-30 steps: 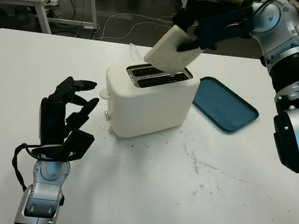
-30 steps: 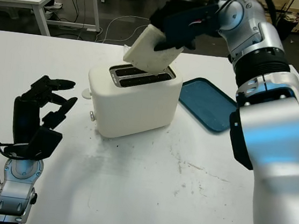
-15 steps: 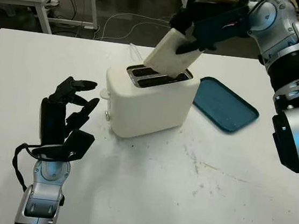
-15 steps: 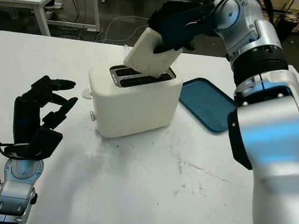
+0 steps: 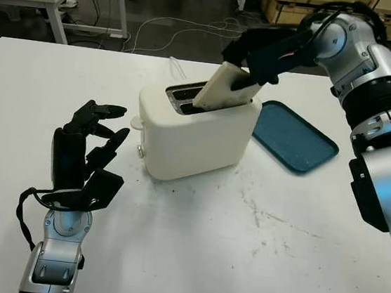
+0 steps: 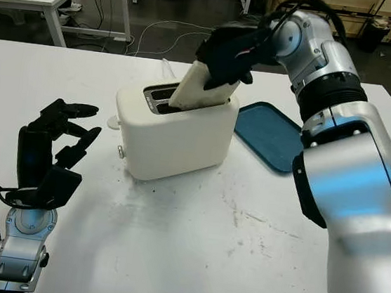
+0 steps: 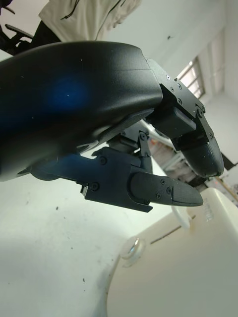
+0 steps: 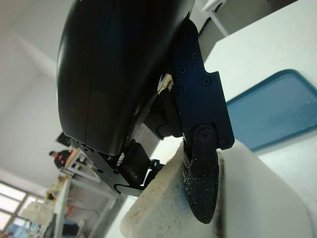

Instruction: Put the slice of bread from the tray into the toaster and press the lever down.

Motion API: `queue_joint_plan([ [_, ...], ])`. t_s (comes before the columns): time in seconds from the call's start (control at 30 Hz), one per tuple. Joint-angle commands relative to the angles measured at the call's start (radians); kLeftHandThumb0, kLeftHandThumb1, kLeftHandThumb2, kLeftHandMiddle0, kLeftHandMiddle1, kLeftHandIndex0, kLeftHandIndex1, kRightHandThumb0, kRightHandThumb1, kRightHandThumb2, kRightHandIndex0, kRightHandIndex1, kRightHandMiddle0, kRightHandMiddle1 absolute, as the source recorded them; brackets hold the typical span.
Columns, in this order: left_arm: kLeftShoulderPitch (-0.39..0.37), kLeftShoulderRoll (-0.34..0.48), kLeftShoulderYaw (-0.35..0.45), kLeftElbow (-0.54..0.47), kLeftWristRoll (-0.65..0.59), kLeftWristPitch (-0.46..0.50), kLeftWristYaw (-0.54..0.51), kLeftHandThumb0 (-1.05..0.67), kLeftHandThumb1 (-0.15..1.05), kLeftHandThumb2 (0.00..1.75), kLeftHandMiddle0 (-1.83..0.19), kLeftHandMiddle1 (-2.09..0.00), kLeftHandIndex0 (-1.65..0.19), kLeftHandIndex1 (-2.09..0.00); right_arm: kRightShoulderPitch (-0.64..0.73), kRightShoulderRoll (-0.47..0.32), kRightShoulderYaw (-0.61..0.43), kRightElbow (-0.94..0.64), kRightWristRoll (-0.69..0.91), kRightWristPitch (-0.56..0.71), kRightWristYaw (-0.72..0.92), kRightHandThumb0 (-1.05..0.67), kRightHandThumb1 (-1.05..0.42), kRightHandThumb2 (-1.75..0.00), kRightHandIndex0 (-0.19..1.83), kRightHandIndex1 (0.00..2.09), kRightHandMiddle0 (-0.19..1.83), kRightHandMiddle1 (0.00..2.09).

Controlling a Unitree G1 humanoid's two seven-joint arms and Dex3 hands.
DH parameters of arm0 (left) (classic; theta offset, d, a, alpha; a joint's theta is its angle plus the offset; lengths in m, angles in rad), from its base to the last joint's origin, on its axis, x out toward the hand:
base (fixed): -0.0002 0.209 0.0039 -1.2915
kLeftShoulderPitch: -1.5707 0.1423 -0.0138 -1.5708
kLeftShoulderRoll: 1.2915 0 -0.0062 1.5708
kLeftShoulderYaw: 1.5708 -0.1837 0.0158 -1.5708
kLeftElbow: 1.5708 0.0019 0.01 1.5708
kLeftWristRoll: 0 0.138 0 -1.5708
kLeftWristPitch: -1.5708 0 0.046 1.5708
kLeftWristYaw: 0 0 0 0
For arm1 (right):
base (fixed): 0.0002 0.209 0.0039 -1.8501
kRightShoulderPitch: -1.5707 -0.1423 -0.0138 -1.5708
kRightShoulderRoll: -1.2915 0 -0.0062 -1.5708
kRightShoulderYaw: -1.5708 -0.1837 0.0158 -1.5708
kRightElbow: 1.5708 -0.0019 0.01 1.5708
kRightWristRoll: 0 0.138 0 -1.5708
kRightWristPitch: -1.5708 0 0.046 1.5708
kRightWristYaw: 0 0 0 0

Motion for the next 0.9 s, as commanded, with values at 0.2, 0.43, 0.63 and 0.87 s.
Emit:
queue_joint_plan([
  [0.2, 0.007, -0.005, -0.004, 0.000, 0.015, -0.005, 0.012, -0.32, 0.92, 0.12, -0.58, -1.39, -0.63, -0.80, 0.038, 0.013, -0.003, -0.013, 0.002, -0.065, -0.079, -0.48, -0.92, -0.42, 1.03, 1.75, 0.78, 1.75],
  [0.43, 0.009, -0.002, -0.007, 0.000, 0.016, -0.008, 0.011, -0.31, 0.92, 0.12, -0.59, -1.38, -0.63, -0.80, 0.054, 0.022, -0.002, -0.040, 0.008, -0.096, -0.084, -0.82, -0.92, -0.22, 0.64, 1.49, 0.55, 1.44],
  [0.63, 0.012, -0.004, -0.009, 0.001, 0.016, -0.009, 0.011, -0.30, 0.92, 0.12, -0.59, -1.38, -0.63, -0.80, 0.051, 0.013, -0.006, -0.052, 0.007, -0.141, -0.104, -0.83, -0.92, -0.22, 0.34, 0.95, 0.55, 0.55],
  [0.87, 0.013, -0.009, -0.009, 0.000, 0.008, -0.004, 0.009, -0.30, 0.92, 0.11, -0.60, -1.37, -0.63, -0.80, 0.037, 0.001, -0.014, -0.046, 0.003, -0.139, -0.137, -0.81, -0.92, -0.18, 0.18, 1.15, 0.50, 0.65],
])
